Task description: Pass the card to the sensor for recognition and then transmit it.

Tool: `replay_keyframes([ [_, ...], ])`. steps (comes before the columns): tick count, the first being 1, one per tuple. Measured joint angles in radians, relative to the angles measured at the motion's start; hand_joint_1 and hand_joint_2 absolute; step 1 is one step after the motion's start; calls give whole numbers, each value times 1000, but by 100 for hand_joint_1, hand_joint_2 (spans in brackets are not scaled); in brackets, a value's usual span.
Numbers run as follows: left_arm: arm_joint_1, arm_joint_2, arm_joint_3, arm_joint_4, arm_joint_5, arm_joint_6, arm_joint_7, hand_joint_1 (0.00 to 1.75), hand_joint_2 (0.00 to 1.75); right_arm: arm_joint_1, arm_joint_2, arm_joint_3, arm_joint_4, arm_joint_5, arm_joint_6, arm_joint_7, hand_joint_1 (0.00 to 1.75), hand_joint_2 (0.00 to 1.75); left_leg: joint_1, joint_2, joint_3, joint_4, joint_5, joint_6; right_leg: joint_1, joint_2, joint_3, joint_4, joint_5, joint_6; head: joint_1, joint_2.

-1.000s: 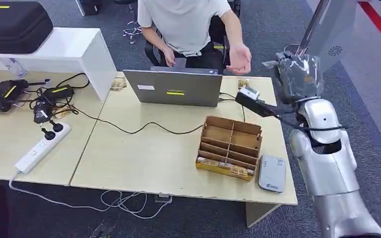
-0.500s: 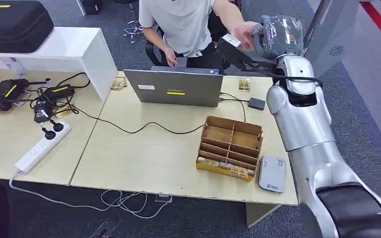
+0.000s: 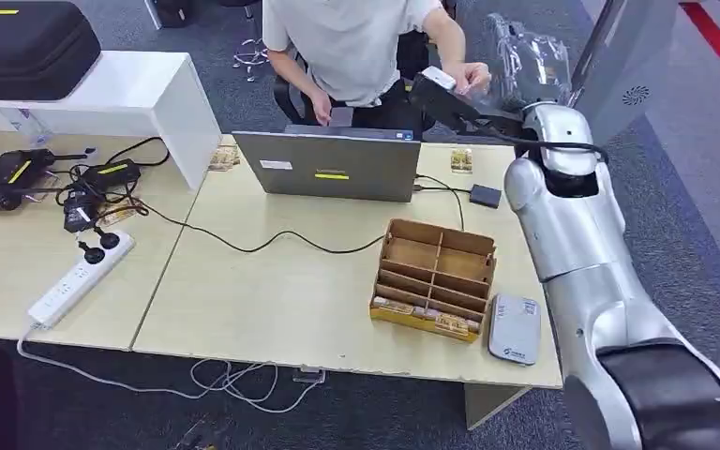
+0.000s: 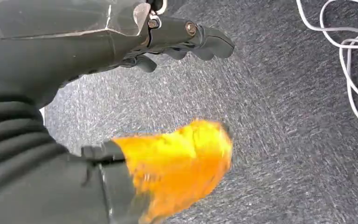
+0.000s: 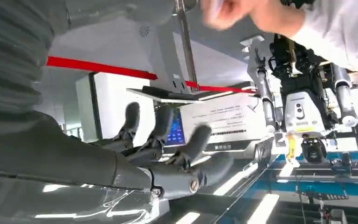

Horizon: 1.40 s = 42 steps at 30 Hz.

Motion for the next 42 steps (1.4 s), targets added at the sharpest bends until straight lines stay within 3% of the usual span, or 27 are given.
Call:
replay_keyframes([
  [7, 1, 0, 0, 0, 12, 3, 0, 0, 175, 30, -2, 0, -19, 20, -34, -76, 0, 175, 0, 0, 0, 0, 0, 0, 0, 0, 0, 0, 0, 0, 0, 0],
  [9, 1, 0, 4, 0, 23, 3, 4, 0, 175, 65, -10, 5, -64, 14, -50, -124, 0, 175, 0, 0, 0, 0, 0, 0, 0, 0, 0, 0, 0, 0, 0, 0],
  [18, 3, -3, 31, 0, 42, 6, 12, 0, 175, 224, -58, 57, -278, -22, -61, -183, 0, 175, 0, 0, 0, 0, 0, 0, 0, 0, -1, -1, 0, 0, 0, 0],
  [20, 3, -34, 43, 0, 42, 38, 28, 0, 175, 312, -85, 89, -380, 20, -90, -171, 0, 175, 0, -2, 0, 0, -1, 0, 0, -2, 0, -2, 0, 0, -1, 0],
  [22, 2, -85, 61, 0, 53, 113, 53, 0, 175, 431, -112, 126, -511, 58, -110, -157, 0, 175, 0, -4, -1, 0, -1, 1, 0, -4, 0, -2, -1, 1, 0, 0],
  [25, 1, -140, 80, 1, 73, 123, 73, 0, 175, 601, -157, 182, -669, 93, -127, -132, 0, 175, 0, -4, -2, 0, -3, 2, 0, -4, 0, -5, -1, 1, 1, 0],
  [28, 1, -165, 102, 3, 79, 122, 80, 0, 175, 723, -196, 214, -783, 100, -139, -123, 0, 175, 0, -3, -3, 0, -4, 3, 0, -2, 0, -5, -1, 1, 0, 0],
  [34, 0, -177, 127, 3, 81, 119, 82, 0, 175, 793, -236, 241, -884, 103, -135, -118, 0, 175, 1, -2, -3, 0, -3, 2, 0, -2, 0, -5, -1, 1, 0, 0],
  [42, 0, -183, 141, 3, 81, 119, 82, 0, 175, 811, -254, 249, -922, 103, -134, -118, 0, 175, 1, -2, -3, 0, -3, 2, 0, -2, 0, -5, 0, 1, 0, 0],
])
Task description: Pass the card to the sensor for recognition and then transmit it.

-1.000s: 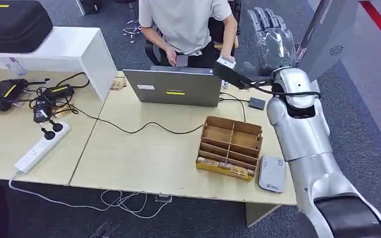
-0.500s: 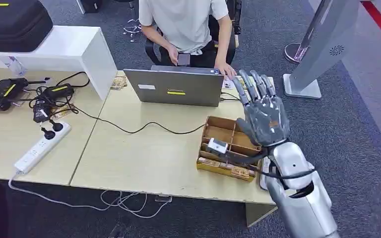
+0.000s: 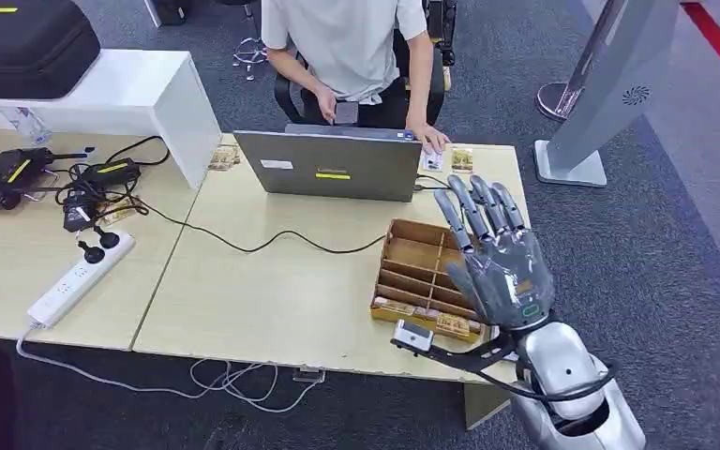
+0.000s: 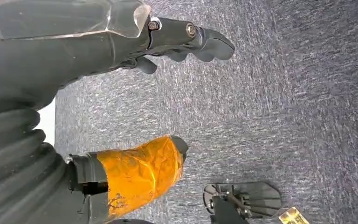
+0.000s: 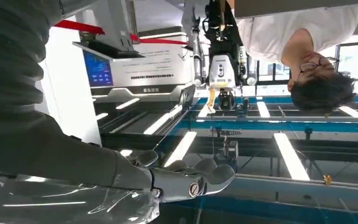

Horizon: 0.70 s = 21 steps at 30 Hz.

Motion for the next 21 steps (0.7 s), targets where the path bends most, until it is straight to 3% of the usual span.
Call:
replay_keyframes([
  [8, 0, -6, 15, 0, 13, 0, 4, 0, 175, 62, -9, 1, -34, 7, -3, 3, 0, 175, 0, -1, 0, 0, 0, 0, 0, -1, 0, 0, 0, 0, 0, 0],
  [13, -1, -13, 32, 0, 13, 0, 16, 0, 175, 148, -14, 3, -48, 90, -11, 53, 0, 175, 0, 0, -1, 0, -1, 0, 0, 0, 0, 0, -1, 0, 0, 0],
  [21, -3, -21, 49, 0, 3, -14, 31, 0, 175, 203, -8, 25, 29, 96, -24, 89, 0, 175, 0, 0, 0, 0, -1, 0, 0, 0, 0, 0, 0, 0, 0, 0],
])
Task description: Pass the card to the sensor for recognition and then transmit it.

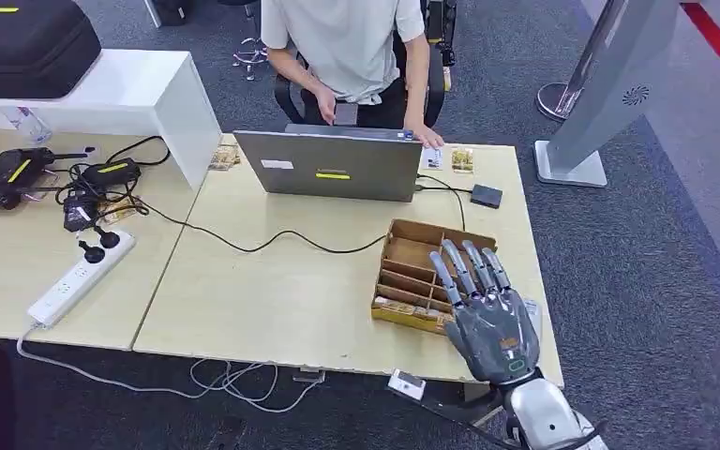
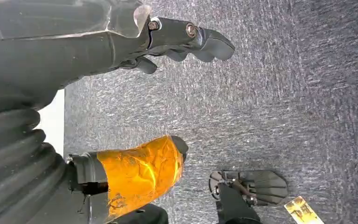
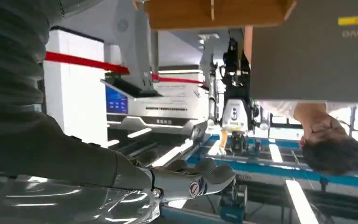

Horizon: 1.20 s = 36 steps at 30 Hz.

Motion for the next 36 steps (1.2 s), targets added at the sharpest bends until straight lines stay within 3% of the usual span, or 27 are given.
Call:
replay_keyframes([
  [10, -4, 0, 5, 0, -13, -8, 1, 0, 175, 2, 25, 18, 132, 0, 0, 36, 0, 175, 0, 0, 0, 0, 0, 0, 0, 0, 0, 0, 0, 0, 0, 0],
  [21, -5, 0, 5, 0, -29, -13, 11, 0, 175, -13, 70, 12, 276, 0, -13, 34, 0, 175, 0, 0, 0, 0, 0, 0, 0, 0, 0, 0, 0, 0, 0, 0],
  [36, -5, 0, 5, 0, -43, -12, 11, 0, 175, -32, 108, -70, 378, 0, -18, 43, 0, 175, 0, 0, 0, 0, 0, 0, 0, 0, 0, 0, 0, 0, 0, 0],
])
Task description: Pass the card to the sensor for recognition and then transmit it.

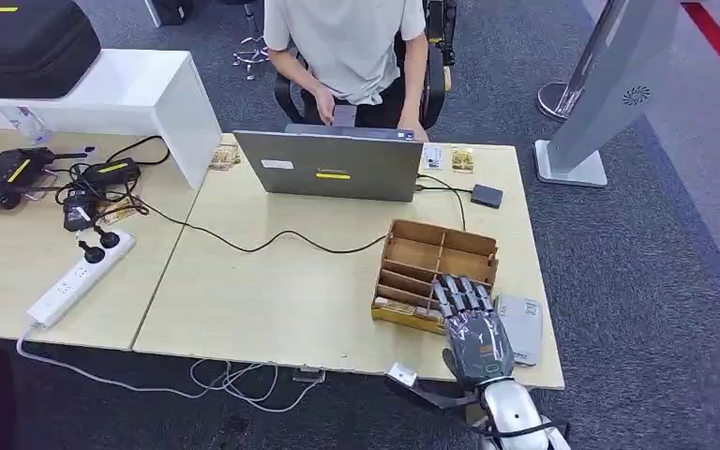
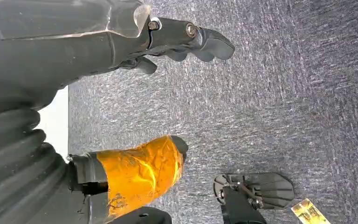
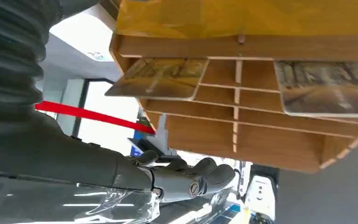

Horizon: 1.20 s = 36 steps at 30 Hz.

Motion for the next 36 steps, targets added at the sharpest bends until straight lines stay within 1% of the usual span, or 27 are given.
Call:
replay_keyframes([
  [4, 0, 0, 0, 0, -3, 0, 0, 0, 175, 0, 4, -12, 11, 0, -3, 0, 0, 175, 0, 0, 0, 0, 0, 0, 0, 0, 0, 0, 0, 0, 0, 0],
  [21, -1, 0, 2, 0, -5, 2, 0, 0, 175, -1, 8, -16, 26, 0, -2, 1, 0, 175, 0, 0, 0, 0, 0, 0, 0, 0, 0, 0, 0, 0, 0, 0],
  [29, -1, 0, 8, 0, -11, 5, 0, 0, 175, 7, 10, -38, -2, 0, -2, 8, 0, 175, 0, 0, 0, 0, 0, 0, 0, 0, 0, 0, 0, 0, 0, 0],
  [36, -1, 0, 11, 0, -20, 6, 0, 0, 175, 20, 10, -39, -40, 0, 0, 1, 0, 175, 0, 0, 0, 0, 0, 0, 0, 0, 0, 0, 0, 0, 0, 0],
])
